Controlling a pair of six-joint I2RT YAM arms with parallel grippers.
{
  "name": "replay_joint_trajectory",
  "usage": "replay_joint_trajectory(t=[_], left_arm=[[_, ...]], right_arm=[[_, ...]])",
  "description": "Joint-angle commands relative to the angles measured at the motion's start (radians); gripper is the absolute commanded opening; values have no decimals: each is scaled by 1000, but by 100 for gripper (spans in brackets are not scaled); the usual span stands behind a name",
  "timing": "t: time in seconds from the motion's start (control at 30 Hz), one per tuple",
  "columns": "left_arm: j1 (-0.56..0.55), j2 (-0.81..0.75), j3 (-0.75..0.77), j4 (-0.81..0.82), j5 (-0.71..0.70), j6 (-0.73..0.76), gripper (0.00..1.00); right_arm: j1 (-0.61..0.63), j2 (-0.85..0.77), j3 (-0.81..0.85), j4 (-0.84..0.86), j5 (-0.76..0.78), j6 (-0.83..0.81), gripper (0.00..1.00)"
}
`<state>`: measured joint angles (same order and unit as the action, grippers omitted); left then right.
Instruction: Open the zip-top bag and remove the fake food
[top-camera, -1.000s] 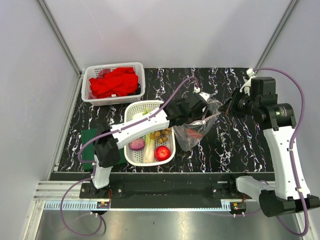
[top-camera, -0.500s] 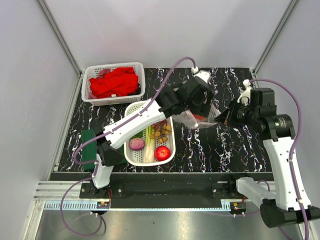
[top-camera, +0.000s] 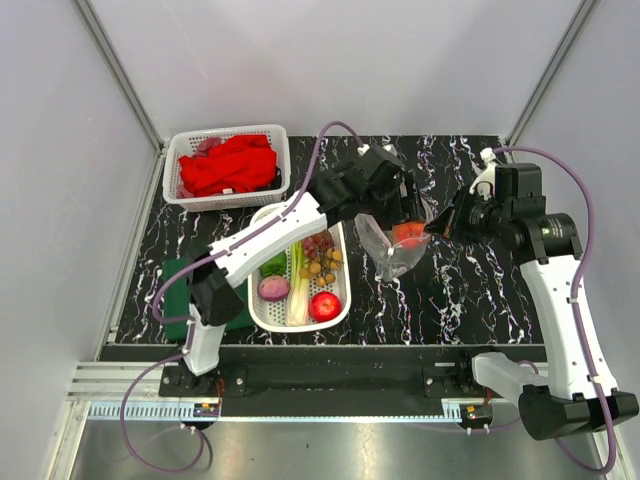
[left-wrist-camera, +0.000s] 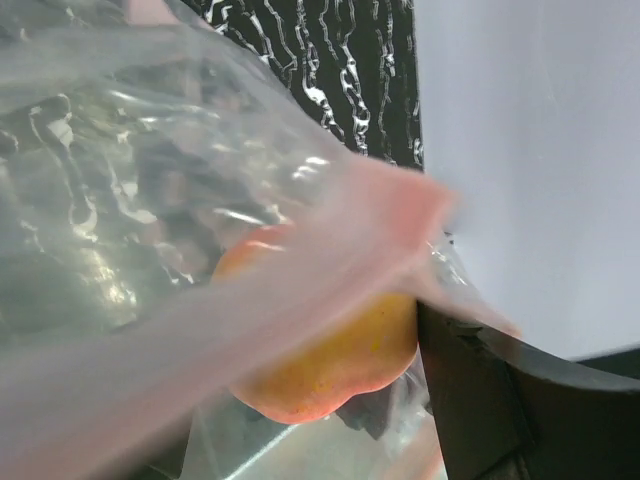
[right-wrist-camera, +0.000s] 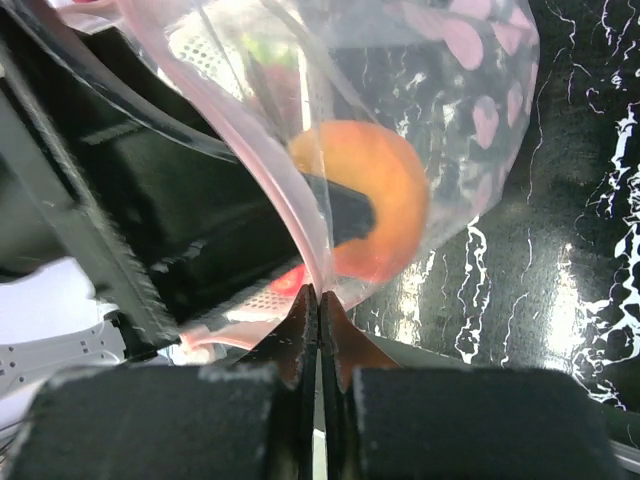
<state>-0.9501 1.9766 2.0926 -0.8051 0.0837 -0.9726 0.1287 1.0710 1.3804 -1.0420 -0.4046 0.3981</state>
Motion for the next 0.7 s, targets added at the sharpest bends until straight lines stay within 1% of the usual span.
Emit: replay_joint_trajectory(t=[0.0,0.03,0.1,0.23,0.3,0.33,0.4,0.43,0.5,0.53,0.57,0.63,0.67], left_arm=[[-81,-90,72,116,-115,149,0],[-97,-88,93,87,-227,187,0],[-125,-87,92,40,-283,256,0],[-177,-59,102,-11,-450,362,0],[-196,-35,119,-25,-484,399,0],[-197,-29,118,-25,-502,400,0],[-194,-21,133,-25,-504,382,0],[-188,-21,136,-25,-506,361,0],[-173,-38,135,-22,-501,261,0],[-153,-44,127,-22,-487,220,0],[-142,-54,116,-23,-483,125,0],[-104,-99,43,-23,-461,-1,0],[-92,-110,21,-22,-452,-123,0]], right_arm=[[-1,-14,60,0,26,16,0],[-1,-16,63,2,24,19,0],[-1,-6,77,10,6,41,0],[-1,17,120,36,-52,85,0],[-1,32,146,74,-97,133,0],[-1,36,149,89,-146,154,0],[-1,32,146,138,-187,205,0],[-1,17,141,157,-209,220,0],[-1,1,125,169,-226,223,0],[-1,-8,121,172,-261,223,0],[-1,-12,109,172,-276,229,0],[-1,-38,92,178,-298,251,0],[-1,-48,63,183,-306,254,0]])
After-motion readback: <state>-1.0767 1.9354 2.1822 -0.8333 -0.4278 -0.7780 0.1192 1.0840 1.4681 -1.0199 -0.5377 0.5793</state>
